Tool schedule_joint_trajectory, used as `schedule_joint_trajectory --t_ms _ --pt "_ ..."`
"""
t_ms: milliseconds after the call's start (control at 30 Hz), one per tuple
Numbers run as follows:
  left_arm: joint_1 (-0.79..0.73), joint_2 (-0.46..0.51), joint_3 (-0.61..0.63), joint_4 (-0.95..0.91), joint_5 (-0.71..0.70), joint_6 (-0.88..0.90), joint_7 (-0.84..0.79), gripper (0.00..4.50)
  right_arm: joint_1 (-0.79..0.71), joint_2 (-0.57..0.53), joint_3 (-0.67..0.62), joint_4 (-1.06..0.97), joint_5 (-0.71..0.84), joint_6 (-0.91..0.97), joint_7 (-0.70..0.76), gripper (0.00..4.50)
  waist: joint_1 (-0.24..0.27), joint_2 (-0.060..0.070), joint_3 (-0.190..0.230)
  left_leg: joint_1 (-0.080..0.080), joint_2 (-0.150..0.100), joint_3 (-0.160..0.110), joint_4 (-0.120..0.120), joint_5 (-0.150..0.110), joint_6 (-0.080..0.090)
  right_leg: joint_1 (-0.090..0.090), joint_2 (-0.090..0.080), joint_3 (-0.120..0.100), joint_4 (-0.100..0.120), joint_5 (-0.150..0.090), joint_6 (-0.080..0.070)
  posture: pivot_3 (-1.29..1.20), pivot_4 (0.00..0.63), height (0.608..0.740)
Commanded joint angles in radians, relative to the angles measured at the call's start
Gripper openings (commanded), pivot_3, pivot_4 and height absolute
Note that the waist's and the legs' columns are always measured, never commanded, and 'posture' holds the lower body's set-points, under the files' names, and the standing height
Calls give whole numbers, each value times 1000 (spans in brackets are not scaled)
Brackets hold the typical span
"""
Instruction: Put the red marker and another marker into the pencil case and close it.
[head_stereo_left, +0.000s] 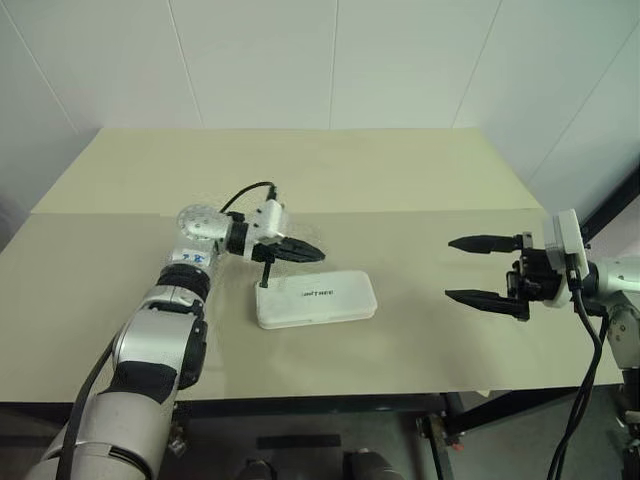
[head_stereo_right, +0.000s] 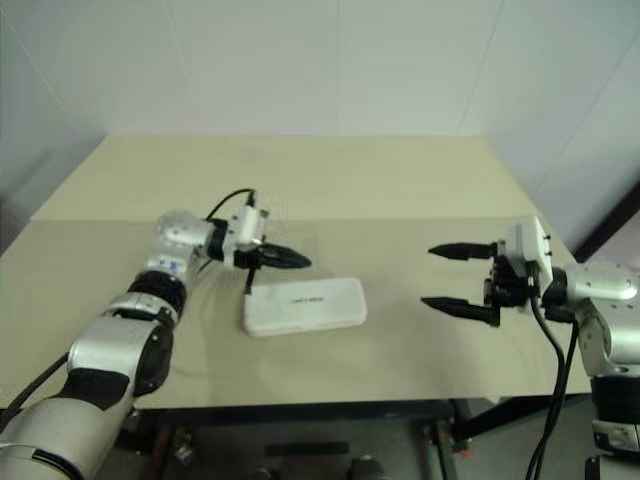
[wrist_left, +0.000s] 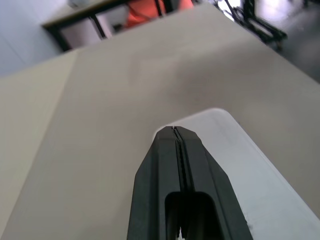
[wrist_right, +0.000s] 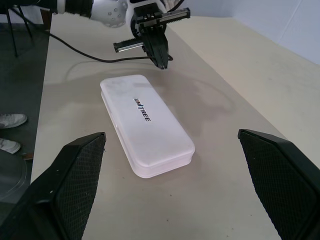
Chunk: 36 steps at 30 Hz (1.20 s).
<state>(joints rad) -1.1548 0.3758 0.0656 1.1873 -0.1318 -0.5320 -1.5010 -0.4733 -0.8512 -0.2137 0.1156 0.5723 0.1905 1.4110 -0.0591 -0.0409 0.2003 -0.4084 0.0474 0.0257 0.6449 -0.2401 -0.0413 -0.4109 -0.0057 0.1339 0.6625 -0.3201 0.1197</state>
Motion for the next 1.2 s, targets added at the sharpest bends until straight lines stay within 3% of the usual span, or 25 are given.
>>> schedule_joint_trajectory --t_ms 33,100,200,567,833,1200 --pt "38 36 63 -81 -96 11 -86 24 -4 -25 -44 -31 20 -2 -5 4500 1 0 0 0 0 0 0 0 0 0 0 0 0 0 0 0 150 740" --pt "76 59 72 -124 -168 46 -108 197 -8 -26 -44 -28 18 1 -6 4500 0 0 0 0 0 1 1 0 0 0 -1 1 0 0 0 0 150 740" --pt "106 94 92 -160 -245 111 -113 913 -16 -28 -42 -22 16 4 -6 4500 0 0 0 0 0 2 3 0 0 1 -1 2 0 1 1 0 150 740" --pt "179 166 51 -176 -303 182 -113 4470 -41 -37 -31 1 6 10 -1 4500 1 0 0 0 -1 2 2 -1 0 1 -1 2 -1 1 1 0 150 740" --pt "136 194 27 -158 -346 299 -113 4470 -17 -89 -73 -14 13 31 -17 4500 1 0 0 0 -1 3 2 -1 0 1 -1 3 -1 1 1 0 150 740" --pt "99 191 -2 -130 -342 402 -113 4470 238 -64 -221 -306 117 131 -150 4500 0 0 0 0 -1 5 2 -2 1 0 -1 5 -2 0 1 0 150 740"
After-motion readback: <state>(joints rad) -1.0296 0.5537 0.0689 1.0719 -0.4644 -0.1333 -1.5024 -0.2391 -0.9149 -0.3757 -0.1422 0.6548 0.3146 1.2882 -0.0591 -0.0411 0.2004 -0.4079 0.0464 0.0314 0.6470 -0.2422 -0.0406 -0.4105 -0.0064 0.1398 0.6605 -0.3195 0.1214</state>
